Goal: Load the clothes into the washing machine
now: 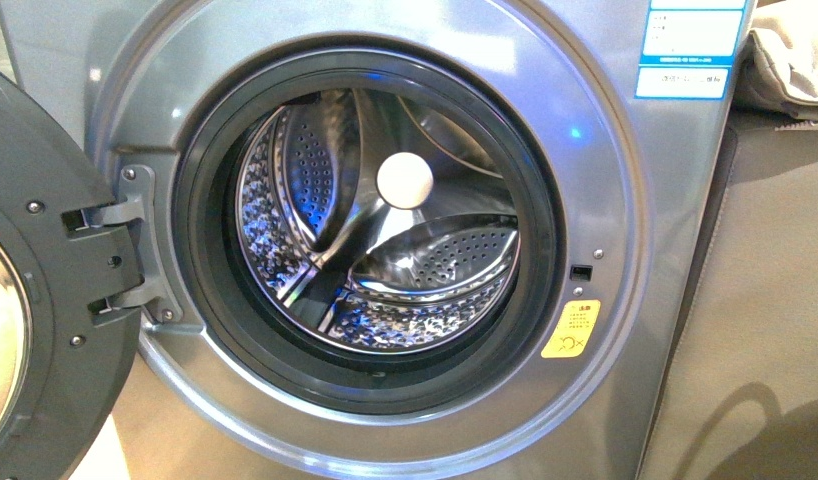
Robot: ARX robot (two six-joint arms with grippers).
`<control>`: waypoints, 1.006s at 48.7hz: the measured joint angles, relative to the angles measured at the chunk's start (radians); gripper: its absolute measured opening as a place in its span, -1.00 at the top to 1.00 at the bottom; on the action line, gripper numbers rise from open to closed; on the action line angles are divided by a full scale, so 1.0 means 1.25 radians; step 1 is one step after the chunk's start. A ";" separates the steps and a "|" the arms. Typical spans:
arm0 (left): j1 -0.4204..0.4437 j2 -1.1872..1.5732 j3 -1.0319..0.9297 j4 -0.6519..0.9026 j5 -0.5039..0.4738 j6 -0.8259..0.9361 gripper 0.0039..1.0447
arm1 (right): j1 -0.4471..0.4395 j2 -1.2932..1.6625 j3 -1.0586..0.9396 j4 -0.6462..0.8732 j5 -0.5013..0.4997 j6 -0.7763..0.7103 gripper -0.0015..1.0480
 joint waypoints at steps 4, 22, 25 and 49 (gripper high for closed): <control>0.000 0.000 0.000 0.000 0.000 0.000 -0.88 | 0.000 0.000 0.000 0.000 0.000 0.000 -0.86; 0.000 0.000 0.000 0.000 0.000 0.000 -0.88 | 0.000 0.000 0.000 0.000 0.000 0.000 -0.86; 0.000 0.000 0.000 0.000 0.000 0.000 -0.88 | 0.000 0.000 0.000 0.000 0.000 0.000 -0.86; 0.000 0.000 0.000 0.000 0.000 0.000 -0.88 | -0.256 0.293 0.114 0.304 -0.372 0.000 -0.86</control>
